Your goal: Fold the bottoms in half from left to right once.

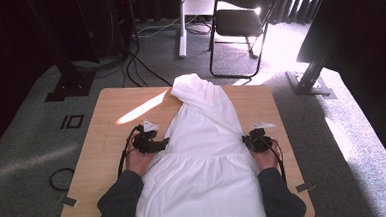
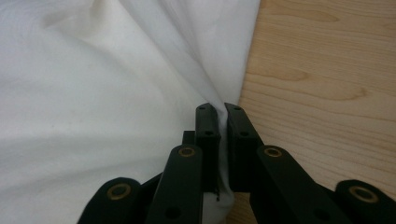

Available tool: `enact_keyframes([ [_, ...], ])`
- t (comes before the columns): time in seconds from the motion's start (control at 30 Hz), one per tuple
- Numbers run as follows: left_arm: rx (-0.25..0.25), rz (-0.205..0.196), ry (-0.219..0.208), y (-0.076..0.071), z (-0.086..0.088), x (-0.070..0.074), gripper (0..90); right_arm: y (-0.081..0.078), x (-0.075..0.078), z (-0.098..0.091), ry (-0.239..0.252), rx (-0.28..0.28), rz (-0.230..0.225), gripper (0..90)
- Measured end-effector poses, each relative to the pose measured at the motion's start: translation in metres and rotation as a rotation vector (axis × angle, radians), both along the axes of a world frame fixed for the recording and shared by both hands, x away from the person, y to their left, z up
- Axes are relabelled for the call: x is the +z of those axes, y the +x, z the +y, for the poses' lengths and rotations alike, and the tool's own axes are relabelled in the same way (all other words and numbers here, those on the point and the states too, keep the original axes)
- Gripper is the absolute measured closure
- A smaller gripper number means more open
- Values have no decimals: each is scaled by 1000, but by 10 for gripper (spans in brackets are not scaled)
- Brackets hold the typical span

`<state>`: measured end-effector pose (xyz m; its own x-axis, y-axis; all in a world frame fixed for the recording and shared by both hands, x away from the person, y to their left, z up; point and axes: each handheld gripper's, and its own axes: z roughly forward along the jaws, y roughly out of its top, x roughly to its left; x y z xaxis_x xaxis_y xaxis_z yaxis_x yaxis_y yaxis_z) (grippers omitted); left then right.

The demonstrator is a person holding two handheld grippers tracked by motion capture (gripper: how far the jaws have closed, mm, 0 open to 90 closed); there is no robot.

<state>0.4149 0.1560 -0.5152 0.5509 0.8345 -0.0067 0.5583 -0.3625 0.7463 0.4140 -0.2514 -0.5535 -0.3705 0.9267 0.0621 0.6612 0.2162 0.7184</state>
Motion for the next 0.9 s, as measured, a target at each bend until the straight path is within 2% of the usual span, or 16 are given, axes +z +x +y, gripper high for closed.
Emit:
enact_keyframes([
  [0.03,0,17,10,14,-8,-5,388,0,0,0,-1,-3,-1,851],
  [0.1,7,42,22,28,-16,-15,382,0,0,0,2,-2,1,850],
  [0.27,-3,76,42,36,-23,-31,401,0,0,-1,8,1,0,850],
  [0.3,-39,73,24,33,-22,-30,511,0,-1,-1,10,0,-2,852],
  [0.33,-39,73,24,33,-22,-30,674,0,-1,-1,10,0,-2,852],
  [0.37,-82,84,47,28,-22,-27,776,-1,-1,-1,18,-2,-3,863],
  [0.4,-82,84,47,28,-22,-27,826,-1,-1,-1,18,-2,-3,863],
  [0.43,-85,76,82,22,-22,-26,845,-4,-2,-1,26,2,0,869],
  [0.6,-77,81,57,0,-11,-27,853,-17,-1,4,14,28,5,871],
  [0.63,-85,73,50,-16,-6,-28,853,-28,-1,5,16,45,9,871],
  [0.67,-85,73,50,-16,-6,-28,853,-33,-1,6,19,51,11,871],
  [0.7,-87,71,34,-34,0,-30,853,-42,-1,7,22,64,14,871],
  [0.73,-87,71,34,-34,0,-30,852,-42,-1,7,22,64,14,871],
  [0.77,-99,67,26,-53,5,-31,852,-58,-2,7,25,81,14,871],
  [0.8,-99,67,26,-53,5,-31,852,-58,-2,7,25,81,14,871],
  [0.9,-131,68,26,-87,9,-32,852,-86,-2,7,25,107,19,871],
])
